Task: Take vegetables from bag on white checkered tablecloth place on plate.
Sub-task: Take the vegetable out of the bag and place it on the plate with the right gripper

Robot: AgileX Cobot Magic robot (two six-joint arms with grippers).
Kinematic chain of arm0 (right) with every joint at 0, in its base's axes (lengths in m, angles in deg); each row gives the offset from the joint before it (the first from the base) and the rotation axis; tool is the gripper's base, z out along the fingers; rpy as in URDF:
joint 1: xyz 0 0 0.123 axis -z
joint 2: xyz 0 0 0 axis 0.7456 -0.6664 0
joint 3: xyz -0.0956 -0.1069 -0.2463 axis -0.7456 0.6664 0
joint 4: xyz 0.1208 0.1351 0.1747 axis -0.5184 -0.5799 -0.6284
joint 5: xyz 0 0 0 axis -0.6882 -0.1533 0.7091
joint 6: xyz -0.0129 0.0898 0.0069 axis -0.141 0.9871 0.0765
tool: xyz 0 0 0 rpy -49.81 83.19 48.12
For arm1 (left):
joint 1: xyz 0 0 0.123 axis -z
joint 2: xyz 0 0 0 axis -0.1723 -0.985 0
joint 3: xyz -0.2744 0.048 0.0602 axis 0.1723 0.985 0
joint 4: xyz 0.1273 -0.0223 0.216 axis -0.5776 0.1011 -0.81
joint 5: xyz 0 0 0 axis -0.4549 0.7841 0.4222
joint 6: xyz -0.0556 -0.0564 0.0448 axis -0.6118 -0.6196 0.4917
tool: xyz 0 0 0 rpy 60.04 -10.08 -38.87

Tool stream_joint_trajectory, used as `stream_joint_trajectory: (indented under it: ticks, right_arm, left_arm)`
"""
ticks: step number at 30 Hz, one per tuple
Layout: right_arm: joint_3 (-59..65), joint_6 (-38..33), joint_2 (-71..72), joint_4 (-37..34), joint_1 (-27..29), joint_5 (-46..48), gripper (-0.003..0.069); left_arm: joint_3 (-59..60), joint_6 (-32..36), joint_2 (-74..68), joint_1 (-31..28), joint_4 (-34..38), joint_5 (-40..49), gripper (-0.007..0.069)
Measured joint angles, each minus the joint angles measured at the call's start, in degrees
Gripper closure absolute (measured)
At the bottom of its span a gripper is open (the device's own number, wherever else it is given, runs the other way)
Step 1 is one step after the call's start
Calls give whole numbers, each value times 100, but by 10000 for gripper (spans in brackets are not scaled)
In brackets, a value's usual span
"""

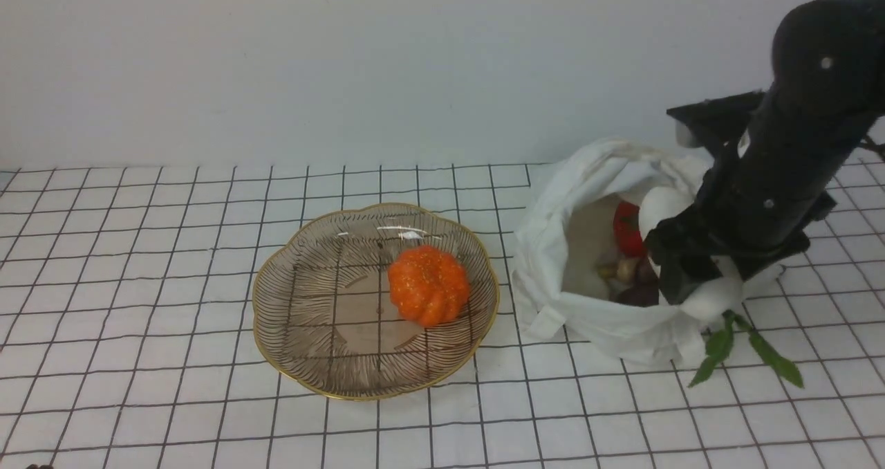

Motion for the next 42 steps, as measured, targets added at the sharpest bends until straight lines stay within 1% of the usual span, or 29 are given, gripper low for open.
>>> stream_joint_trajectory:
  ticks: [1,3,4,6,7,8,9,10,11,13,14,15,17,21,29,32,35,37,39,41,42]
  right_arm:
    - [2,-18,116,-43,0,0,190]
    - [10,-135,533,-606,0,0,190]
    - [15,-231,661,-1039,-8,20,190]
    - [15,-403,776,-1522,-70,25,190]
    - [15,-673,817,-1946,-195,25,190]
    - [15,-812,817,-2202,-331,-3,190]
    - [15,-873,802,-2292,-394,-32,190]
    - [15,-1014,759,-2497,-565,-166,190]
    - [15,-1196,614,-2768,-864,-533,190]
    - [15,-1361,380,-3024,-1242,-917,190]
    - [15,-1381,350,-3043,-1242,-958,190]
    - [15,-1525,81,-3142,-1560,-1294,190]
    - [-32,-1673,-309,-3158,-1852,-1645,190]
    - [-344,-1815,-1021,-3072,-2143,-2070,190]
    - [-1597,-1689,-2457,-3037,-2210,-2150,188]
    - [-1897,-1535,-2759,-3005,-2210,-1996,149]
    - [-2145,-1474,-2845,-2931,-2210,-1739,77]
    - [-2360,-1464,-2845,-2754,-2210,-1511,41]
    - [-2630,-1407,-2845,-2503,-2210,-1278,27]
    - [-3038,-1172,-2845,-2075,-2210,-705,29]
    - [-3080,-1172,-2845,-2075,-2210,-646,29]
  left_arm:
    - [0,0,0,0,0,0,633]
    - [0,0,0,0,0,0,633]
    - [0,0,0,0,0,0,633]
    - [0,0,0,0,0,0,633]
    - [0,0,0,0,0,0,633]
    - [0,0,0,0,0,0,633]
    - [0,0,0,0,0,0,633]
    - [0,0,0,0,0,0,633]
    - [0,0,0,0,0,0,633]
    - [0,0,0,0,0,0,633]
    - [0,0,0,0,0,0,633]
    - [0,0,0,0,0,0,633]
    - [0,0,0,0,0,0,633]
    - [0,0,0,0,0,0,633]
    - [0,0,0,0,0,0,633]
    - [0,0,0,0,0,0,633]
    - [0,0,0,0,0,0,633]
    - [0,0,0,0,0,0,633]
    - [0,0,0,0,0,0,633]
    - [0,0,0,0,0,0,633]
    - [0,0,0,0,0,0,633]
